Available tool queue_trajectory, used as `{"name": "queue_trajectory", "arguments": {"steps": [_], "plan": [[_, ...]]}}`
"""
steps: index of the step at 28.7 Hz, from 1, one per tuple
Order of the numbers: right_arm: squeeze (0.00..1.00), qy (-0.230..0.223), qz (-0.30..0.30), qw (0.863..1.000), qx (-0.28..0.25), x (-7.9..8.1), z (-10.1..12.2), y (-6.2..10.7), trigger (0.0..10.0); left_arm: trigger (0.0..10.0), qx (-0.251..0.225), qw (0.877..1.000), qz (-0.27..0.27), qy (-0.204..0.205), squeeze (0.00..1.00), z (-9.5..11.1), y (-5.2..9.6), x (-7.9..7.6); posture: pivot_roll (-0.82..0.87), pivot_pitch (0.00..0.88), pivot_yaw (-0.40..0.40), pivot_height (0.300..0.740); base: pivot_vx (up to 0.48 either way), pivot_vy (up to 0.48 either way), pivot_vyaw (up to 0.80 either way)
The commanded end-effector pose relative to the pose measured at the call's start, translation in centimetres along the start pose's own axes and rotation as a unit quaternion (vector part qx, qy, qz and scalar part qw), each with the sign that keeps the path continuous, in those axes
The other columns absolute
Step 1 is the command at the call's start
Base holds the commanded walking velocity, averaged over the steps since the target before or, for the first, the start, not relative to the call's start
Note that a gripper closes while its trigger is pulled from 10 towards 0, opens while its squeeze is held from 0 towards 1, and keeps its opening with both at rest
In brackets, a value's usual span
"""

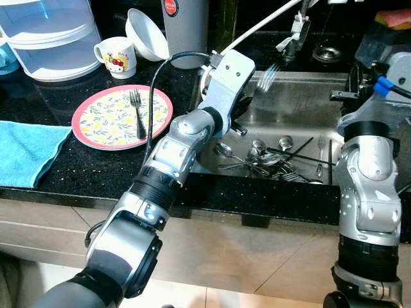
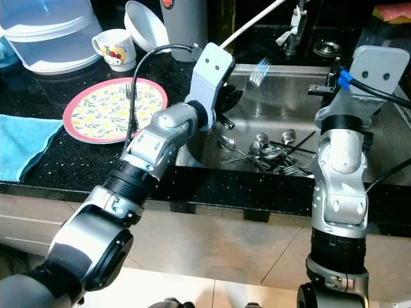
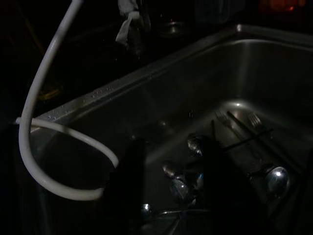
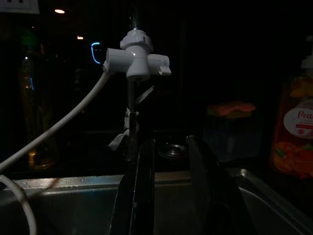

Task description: Kitchen organization

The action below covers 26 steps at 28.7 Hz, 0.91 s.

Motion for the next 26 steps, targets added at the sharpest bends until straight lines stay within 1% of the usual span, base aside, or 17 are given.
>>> {"name": "queue_trajectory", "arguments": {"steps": [1, 3, 6, 7, 11, 13, 14, 15, 16, 18, 20, 22, 23, 24, 26], "plan": [[0.00, -0.008, 0.005, 1.000, -0.008, 0.4, 0.3, -0.1, 10.0, 10.0, -0.016, 1.000, -0.006, 0.006, 1.00, 0.5, 0.1, -0.3, 0.00, 0.124, 0.073, 0.740, 0.000, 0.000, 0.00], [0.00, -0.011, 0.009, 1.000, -0.010, 0.6, 0.4, -0.1, 10.0, 10.0, -0.031, 1.000, -0.002, 0.003, 1.00, 1.0, 0.2, -0.2, 0.00, 0.124, 0.073, 0.740, 0.000, 0.000, 0.00], [0.00, -0.011, 0.009, 1.000, -0.010, 0.7, 0.4, -0.1, 10.0, 10.0, -0.038, 0.999, -0.002, 0.004, 1.00, 1.3, 0.2, -0.1, 0.00, 0.124, 0.071, 0.740, 0.000, 0.000, 0.00], [0.00, -0.013, 0.010, 1.000, -0.010, 0.7, 0.4, -0.1, 10.0, 10.0, -0.044, 0.999, 0.002, 0.001, 0.00, 1.6, 0.3, 0.0, 0.00, 0.124, 0.071, 0.740, 0.000, 0.000, 0.00], [0.00, -0.019, 0.017, 1.000, -0.010, 1.1, 0.4, 0.0, 10.0, 10.0, -0.054, 0.998, 0.014, -0.004, 0.00, 2.1, 0.5, 0.5, 0.00, 0.122, 0.073, 0.740, 0.000, 0.000, 0.00], [0.00, -0.029, 0.031, 0.999, -0.009, 1.6, 0.5, 0.1, 10.0, 10.0, -0.067, 0.997, 0.039, -0.020, 0.00, 2.8, 0.8, 1.2, 0.00, 0.122, 0.074, 0.740, 0.000, 0.000, 0.00], [0.00, -0.034, 0.044, 0.998, -0.009, 2.1, 0.6, 0.2, 10.0, 10.0, -0.069, 0.996, 0.053, -0.026, 0.00, 3.0, 1.0, 1.5, 0.01, 0.119, 0.077, 0.740, 0.000, 0.000, 0.00], [0.00, -0.034, 0.044, 0.998, -0.009, 2.1, 0.6, 0.2, 10.0, 10.0, -0.069, 0.996, 0.053, -0.026, 0.00, 3.0, 1.0, 1.5, 0.01, 0.119, 0.077, 0.740, 0.000, 0.000, 0.00], [0.00, -0.037, 0.055, 0.998, -0.009, 2.6, 0.6, 0.4, 10.0, 10.0, -0.063, 0.995, 0.065, -0.031, 0.00, 2.9, 1.2, 1.8, 0.01, 0.118, 0.078, 0.740, 0.000, 0.000, 0.00], [0.00, -0.041, 0.066, 0.997, -0.008, 3.1, 0.6, 0.6, 10.0, 10.0, -0.048, 0.995, 0.075, -0.039, 0.00, 2.6, 1.6, 1.8, 0.01, 0.112, 0.082, 0.740, 0.000, 0.000, 0.00], [0.00, -0.043, 0.070, 0.997, -0.007, 3.3, 0.6, 0.7, 10.0, 10.0, -0.027, 0.994, 0.099, -0.030, 0.00, 2.1, 2.1, 2.2, 0.01, 0.112, 0.082, 0.740, 0.000, 0.000, 0.00], [0.00, -0.046, 0.077, 0.996, -0.007, 3.5, 0.6, 0.7, 10.0, 10.0, -0.007, 0.992, 0.128, -0.017, 0.00, 1.5, 2.6, 3.2, 0.01, 0.106, 0.086, 0.740, 0.000, 0.000, 0.00], [0.00, -0.046, 0.077, 0.996, -0.007, 3.5, 0.6, 0.7, 10.0, 10.0, -0.007, 0.992, 0.128, -0.017, 0.00, 1.5, 2.6, 3.2, 0.01, 0.106, 0.086, 0.740, 0.000, 0.000, 0.00], [0.00, -0.047, 0.082, 0.995, -0.007, 3.7, 0.6, 0.7, 10.0, 10.0, 0.004, 0.990, 0.143, -0.015, 0.00, 1.1, 2.9, 3.9, 0.02, 0.103, 0.084, 0.740, 0.000, 0.000, 0.00], [0.00, -0.050, 0.088, 0.995, -0.009, 3.9, 0.7, 0.7, 10.0, 10.0, 0.033, 0.978, 0.207, -0.009, 0.00, 0.2, 3.6, 6.7, 0.02, 0.098, 0.083, 0.740, 0.000, 0.000, 0.00]]}}
Point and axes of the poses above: a point about 5 cm out from each wrist's last joint towards the gripper, its own y axis pointing back from the gripper into the wrist, its own z axis along the axis of the wrist's last joint, x = y × z, the point moved 5 cm from there along -y, pointing out of the wrist towards the gripper, and after that the axes turned 5 degrees about y, right-handed, at the moved point
